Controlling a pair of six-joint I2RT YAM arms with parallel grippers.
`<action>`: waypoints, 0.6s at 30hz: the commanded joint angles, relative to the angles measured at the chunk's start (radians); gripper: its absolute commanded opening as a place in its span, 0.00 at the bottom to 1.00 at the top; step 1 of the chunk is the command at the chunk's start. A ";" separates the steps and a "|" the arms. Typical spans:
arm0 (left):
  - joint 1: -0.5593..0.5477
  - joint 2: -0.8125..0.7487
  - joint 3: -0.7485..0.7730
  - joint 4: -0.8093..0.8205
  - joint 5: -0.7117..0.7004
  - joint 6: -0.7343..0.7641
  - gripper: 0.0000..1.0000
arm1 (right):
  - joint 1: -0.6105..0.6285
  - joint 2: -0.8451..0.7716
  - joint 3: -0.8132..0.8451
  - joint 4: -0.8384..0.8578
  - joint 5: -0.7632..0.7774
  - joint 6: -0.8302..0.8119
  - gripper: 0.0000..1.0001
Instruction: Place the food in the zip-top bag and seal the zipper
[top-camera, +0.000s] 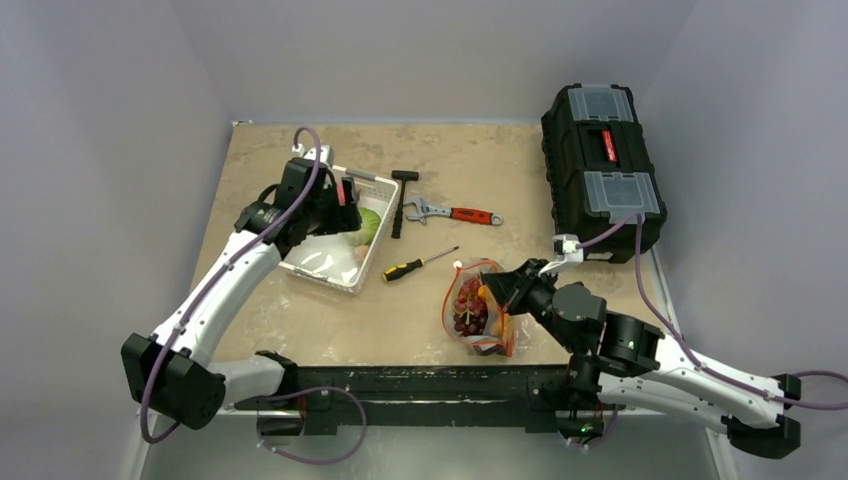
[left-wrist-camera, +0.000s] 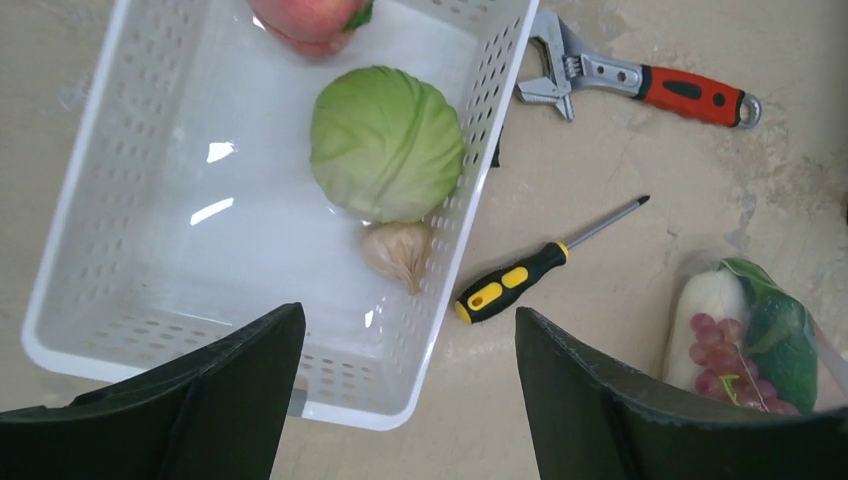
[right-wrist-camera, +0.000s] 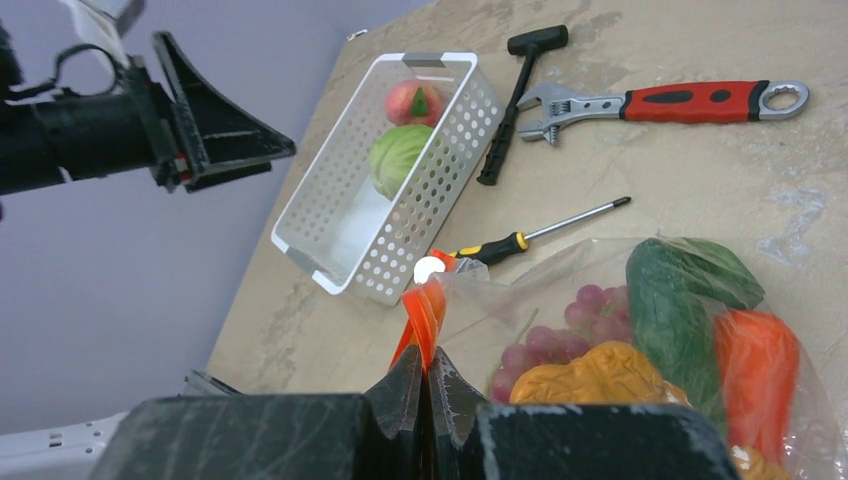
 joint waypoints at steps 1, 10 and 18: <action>0.060 0.023 -0.127 0.165 0.164 -0.163 0.71 | 0.001 -0.007 0.068 0.032 0.005 -0.013 0.00; 0.213 0.218 -0.179 0.239 0.441 -0.206 0.56 | 0.002 -0.032 0.041 0.042 0.014 -0.014 0.00; 0.214 0.342 -0.218 0.348 0.432 -0.221 0.52 | 0.001 -0.040 0.048 0.033 0.007 -0.012 0.00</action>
